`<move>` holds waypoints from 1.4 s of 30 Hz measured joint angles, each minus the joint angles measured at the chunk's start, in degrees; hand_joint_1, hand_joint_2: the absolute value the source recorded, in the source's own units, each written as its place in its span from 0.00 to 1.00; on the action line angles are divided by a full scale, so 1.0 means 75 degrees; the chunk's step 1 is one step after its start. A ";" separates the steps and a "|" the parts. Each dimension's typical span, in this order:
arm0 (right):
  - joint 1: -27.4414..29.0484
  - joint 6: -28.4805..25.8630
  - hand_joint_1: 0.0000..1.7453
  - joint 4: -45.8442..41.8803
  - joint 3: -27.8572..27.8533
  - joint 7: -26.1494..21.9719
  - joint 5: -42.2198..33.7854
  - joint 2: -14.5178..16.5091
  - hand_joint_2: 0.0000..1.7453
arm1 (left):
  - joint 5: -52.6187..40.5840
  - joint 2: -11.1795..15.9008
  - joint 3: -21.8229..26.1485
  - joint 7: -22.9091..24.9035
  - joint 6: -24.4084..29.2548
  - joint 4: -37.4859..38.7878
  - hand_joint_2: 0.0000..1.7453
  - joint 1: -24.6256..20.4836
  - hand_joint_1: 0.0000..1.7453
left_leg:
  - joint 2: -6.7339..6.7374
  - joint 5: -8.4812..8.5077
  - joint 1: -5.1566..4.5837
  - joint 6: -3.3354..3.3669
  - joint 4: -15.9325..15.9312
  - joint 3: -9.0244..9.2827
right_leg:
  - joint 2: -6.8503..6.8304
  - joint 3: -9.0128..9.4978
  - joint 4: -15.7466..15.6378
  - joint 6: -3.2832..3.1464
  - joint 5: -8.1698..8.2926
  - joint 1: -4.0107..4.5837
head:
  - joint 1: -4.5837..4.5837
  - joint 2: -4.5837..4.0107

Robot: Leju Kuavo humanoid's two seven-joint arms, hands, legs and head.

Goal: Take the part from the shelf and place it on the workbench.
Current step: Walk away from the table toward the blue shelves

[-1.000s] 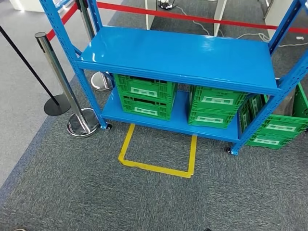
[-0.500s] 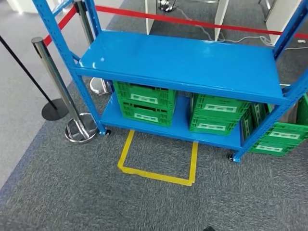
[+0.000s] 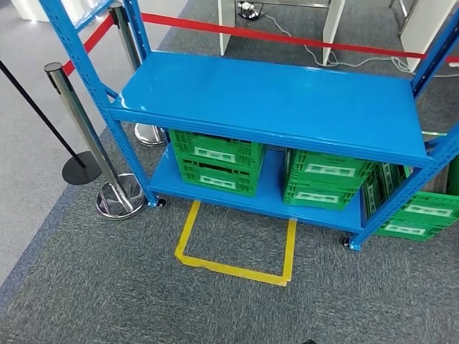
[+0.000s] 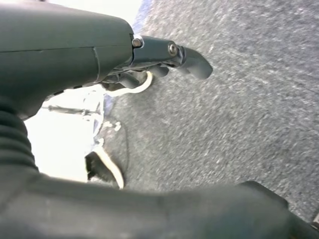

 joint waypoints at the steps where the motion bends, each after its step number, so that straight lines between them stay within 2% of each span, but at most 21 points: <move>1: 0.0043 -0.0048 0.00 -0.0006 0.0011 0.0041 -0.0103 0.0001 1.00 | 0.0146 0.0011 0.0000 0.0035 -0.0007 -0.0004 1.00 0.0017 0.00 | 0.0006 -0.0046 0.0007 -0.0031 0.0039 -0.0002 | -0.0007 0.0020 -0.0016 -0.0038 -0.0005 -0.0006 | -0.0012 0.0000; 3: 0.0115 -0.0142 0.00 -0.0041 0.0075 0.0058 -0.0367 -0.0001 1.00 | 0.0524 0.0040 0.0000 0.0054 -0.0041 -0.0010 1.00 0.0064 0.00 | 0.0023 -0.0319 0.0025 -0.0110 0.0470 -0.0170 | -0.0028 0.0070 -0.0051 -0.0121 -0.0020 -0.0030 | -0.0037 0.0000; 6: 0.0155 -0.0284 0.00 -0.0167 0.0258 0.0000 -0.0824 -0.0004 1.00 | 0.1178 0.0085 0.0001 0.0005 -0.0115 -0.0013 0.25 0.0155 0.00 | 0.0033 -0.0889 0.0044 -0.0175 0.1889 -0.0843 | -0.0047 0.0115 -0.0055 -0.0189 -0.0063 -0.0019 | -0.0053 0.0000; 7: 0.0158 -0.0325 0.00 -0.0228 0.0333 -0.0030 -0.0982 -0.0004 0.75 | 0.1398 0.0101 0.0001 -0.0018 -0.0136 -0.0014 0.00 0.0199 0.00 | 0.0033 -0.0893 0.0043 -0.0171 0.2122 -0.0965 | -0.0048 0.0137 -0.0055 -0.0200 -0.0079 -0.0014 | -0.0055 0.0000; 8: 0.0160 -0.0368 0.00 -0.0293 0.0411 -0.0052 -0.1129 -0.0004 0.50 | 0.1600 0.0115 0.0001 -0.0031 -0.0156 -0.0014 0.00 0.0253 0.00 | 0.0034 -0.0742 0.0042 -0.0151 0.2067 -0.0958 | -0.0044 0.0166 -0.0055 -0.0203 -0.0094 -0.0010 | -0.0056 0.0000; 10: 0.0160 -0.0450 0.00 -0.0440 0.0581 -0.0082 -0.1424 -0.0004 0.00 | 0.1991 0.0139 -0.0001 -0.0055 -0.0205 -0.0014 0.00 0.0396 0.00 | 0.0036 -0.0154 0.0028 -0.0065 0.1253 -0.0637 | -0.0028 0.0228 -0.0060 -0.0194 -0.0126 -0.0006 | -0.0058 0.0000; 11: 0.0156 -0.0490 0.00 -0.0508 0.0674 -0.0100 -0.1572 -0.0002 0.00 | 0.2188 0.0154 -0.0004 -0.0069 -0.0229 -0.0013 0.00 0.0468 0.00 | 0.0042 0.0067 0.0008 -0.0013 0.0791 -0.0452 | -0.0023 0.0252 -0.0060 -0.0175 -0.0144 0.0005 | -0.0054 0.0000; 13: 0.0163 -0.0578 0.00 -0.0642 0.0875 -0.0157 -0.1891 0.0000 0.00 | 0.2621 0.0192 -0.0012 -0.0108 -0.0264 -0.0012 0.00 0.0598 0.00 | 0.0057 0.0200 -0.0032 0.0063 0.0175 -0.0218 | -0.0033 0.0236 -0.0067 -0.0114 -0.0158 0.0021 | -0.0053 0.0000; 17: 0.0259 -0.0750 0.00 -0.0812 0.1288 -0.0222 -0.2513 -0.0001 0.00 | 0.3478 0.0250 -0.0029 -0.0199 -0.0317 -0.0023 0.00 0.0789 0.00 | 0.0067 0.0193 -0.0002 0.0140 -0.0098 -0.0133 | -0.0052 0.0177 -0.0032 0.0050 -0.0222 0.0030 | -0.0048 0.0000; 19: 0.0372 -0.0831 0.00 -0.0843 0.1500 -0.0273 -0.2819 -0.0002 0.00 | 0.3894 0.0279 -0.0036 -0.0232 -0.0361 -0.0071 0.00 0.0817 0.00 | 0.0083 0.0228 0.0031 0.0190 -0.0183 -0.0085 | -0.0028 -0.0119 0.0570 0.0102 -0.0575 0.0022 | -0.0034 0.0000; 20: 0.0453 -0.0871 0.00 -0.0846 0.1609 -0.0300 -0.2977 -0.0002 0.25 | 0.4110 0.0298 -0.0043 -0.0253 -0.0380 -0.0121 0.00 0.0814 0.00 | 0.0086 0.0221 0.0025 0.0212 -0.0187 -0.0081 | -0.0025 -0.0368 0.1069 0.0125 -0.0809 0.0018 | -0.0030 0.0000; 22: 0.0657 -0.0948 0.00 -0.0837 0.1809 -0.0331 -0.3265 -0.0003 0.25 | 0.4510 0.0328 -0.0062 -0.0300 -0.0406 -0.0266 0.00 0.0794 0.00 | 0.0086 0.0203 0.0010 0.0230 -0.0183 -0.0069 | -0.0022 -0.0770 0.1840 0.0162 -0.1040 0.0009 | -0.0031 0.0000; 23: 0.0768 -0.0992 0.00 -0.0827 0.1905 -0.0337 -0.3410 -0.0004 0.25 | 0.4707 0.0338 -0.0072 -0.0321 -0.0419 -0.0357 0.00 0.0777 0.00 | 0.0082 0.0192 0.0008 0.0229 -0.0181 -0.0054 | -0.0022 -0.0811 0.1880 0.0174 -0.0952 0.0008 | -0.0028 0.0000; 24: 0.0871 -0.1032 0.00 -0.0811 0.1995 -0.0344 -0.3544 -0.0004 0.00 | 0.4892 0.0347 -0.0081 -0.0339 -0.0434 -0.0455 0.00 0.0756 0.00 | 0.0077 0.0178 0.0010 0.0218 -0.0179 -0.0030 | -0.0023 -0.0701 0.1615 0.0179 -0.0727 0.0004 | -0.0027 0.0000; 27: 0.1126 -0.1143 0.00 -0.0747 0.2278 -0.0407 -0.3949 -0.0004 0.00 | 0.5445 0.0386 -0.0122 -0.0395 -0.0498 -0.0755 0.00 0.0669 0.00 | 0.0072 0.0095 -0.0015 0.0117 -0.0140 0.0033 | -0.0023 -0.0006 0.0212 0.0137 -0.0084 -0.0003 | -0.0031 0.0000; 31: 0.1401 -0.1304 0.00 -0.0705 0.2700 -0.0486 -0.4536 -0.0003 1.00 | 0.6249 0.0491 -0.0199 -0.0477 -0.0564 -0.1009 0.00 0.0637 0.00 | 0.0081 0.0038 -0.0032 -0.0010 -0.0084 0.0035 | -0.0013 0.0200 -0.0125 -0.0035 -0.0063 0.0013 | -0.0054 0.0000; 33: 0.1448 -0.1393 0.00 -0.0738 0.2924 -0.0536 -0.4854 -0.0004 1.00 | 0.6689 0.0538 -0.0226 -0.0515 -0.0613 -0.1050 0.00 0.0720 0.00 | 0.0076 -0.0188 -0.0011 -0.0091 0.0219 -0.0072 | -0.0031 0.0216 -0.0146 -0.0124 -0.0060 -0.0010 | -0.0071 0.0000; 36: 0.1383 -0.1523 0.00 -0.0932 0.3219 -0.0612 -0.5294 -0.0012 1.00 | 0.7298 0.0576 -0.0267 -0.0572 -0.0673 -0.1041 0.00 0.0984 0.00 | 0.0073 -0.0869 0.0036 -0.0188 0.1605 -0.0706 | -0.0045 0.0226 -0.0153 -0.0198 -0.0078 -0.0019 | -0.0090 0.0000; 37: 0.1340 -0.1559 0.00 -0.1030 0.3304 -0.0622 -0.5421 -0.0014 1.00 | 0.7475 0.0590 -0.0275 -0.0586 -0.0684 -0.1014 0.00 0.1103 0.00 | 0.0073 -0.0964 0.0047 -0.0199 0.1973 -0.0890 | -0.0044 0.0233 -0.0152 -0.0203 -0.0084 -0.0017 | -0.0089 0.0000; 39: 0.1228 -0.1620 0.00 -0.1271 0.3472 -0.0654 -0.5656 -0.0015 1.00 | 0.7802 0.0622 -0.0289 -0.0607 -0.0716 -0.0910 0.00 0.1360 0.00 | 0.0073 -0.0699 0.0060 -0.0193 0.1903 -0.0903 | -0.0040 0.0265 -0.0152 -0.0202 -0.0100 -0.0017 | -0.0090 0.0000; 42: 0.1029 -0.1707 0.00 -0.1665 0.3727 -0.0729 -0.5981 -0.0015 1.00 | 0.8243 0.0680 -0.0341 -0.0641 -0.0774 -0.0710 0.00 0.1705 0.00 | 0.0074 0.0056 0.0054 -0.0126 0.0473 -0.0294 | -0.0036 0.0308 -0.0146 -0.0143 -0.0147 -0.0002 | -0.0091 0.0000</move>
